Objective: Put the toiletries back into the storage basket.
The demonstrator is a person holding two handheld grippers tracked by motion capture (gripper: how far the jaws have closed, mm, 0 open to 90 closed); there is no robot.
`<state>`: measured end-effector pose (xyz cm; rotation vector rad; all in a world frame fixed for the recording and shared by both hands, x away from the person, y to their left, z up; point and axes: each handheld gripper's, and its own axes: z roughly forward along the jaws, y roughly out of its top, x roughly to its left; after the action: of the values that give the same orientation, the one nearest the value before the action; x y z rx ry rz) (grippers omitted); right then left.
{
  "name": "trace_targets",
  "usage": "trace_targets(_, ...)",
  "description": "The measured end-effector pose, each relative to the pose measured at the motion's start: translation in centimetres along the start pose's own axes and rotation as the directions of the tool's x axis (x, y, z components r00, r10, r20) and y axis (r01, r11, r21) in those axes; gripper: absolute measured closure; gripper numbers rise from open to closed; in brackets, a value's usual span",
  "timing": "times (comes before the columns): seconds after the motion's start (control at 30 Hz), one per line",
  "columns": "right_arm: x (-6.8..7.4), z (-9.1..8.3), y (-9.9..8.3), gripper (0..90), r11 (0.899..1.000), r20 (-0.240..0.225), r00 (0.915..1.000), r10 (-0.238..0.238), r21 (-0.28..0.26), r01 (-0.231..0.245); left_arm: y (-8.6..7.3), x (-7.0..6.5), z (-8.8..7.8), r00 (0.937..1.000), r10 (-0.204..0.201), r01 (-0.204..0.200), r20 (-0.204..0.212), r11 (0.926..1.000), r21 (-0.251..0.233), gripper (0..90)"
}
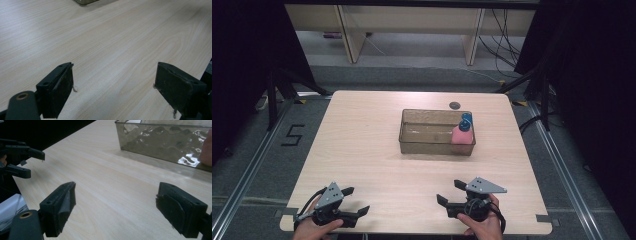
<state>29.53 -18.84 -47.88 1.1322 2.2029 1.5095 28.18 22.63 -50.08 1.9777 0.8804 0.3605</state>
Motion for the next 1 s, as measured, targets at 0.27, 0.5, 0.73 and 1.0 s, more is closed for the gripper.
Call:
trace_targets(0.27, 0.7, -0.5, -0.4, 16.6, 0.999, -0.019, 0.9996, 0.022, 0.027, -0.021, 0.0, -0.1, 0.0, 1.0, 0.007, -0.007, -0.003, 1.0, 0.006, 14.8)
trace_targets(0.5, 0.9, -0.8, -0.7, 16.6, 0.999, -0.033, 0.9994, 0.004, 0.036, -0.003, 0.0, -0.2, 0.1, 0.9999, 0.006, -0.006, 0.011, 1.0, -0.001, 14.7)
trace_targets(0.73, 1.2, -1.3, -1.0, 17.7, 0.998, -0.023, 0.999, 0.039, 0.045, -0.038, 0.0, -0.2, 0.0, 0.9999, 0.011, -0.011, 0.011, 0.9999, 0.004, 14.8)
trace_targets(1.0, 1.2, -1.2, -1.3, 16.5, 0.999, -0.013, 0.9997, 0.019, 0.036, -0.018, 0.0, -0.2, 0.1, 0.9998, 0.012, -0.012, 0.014, 0.9999, 0.003, 14.8)
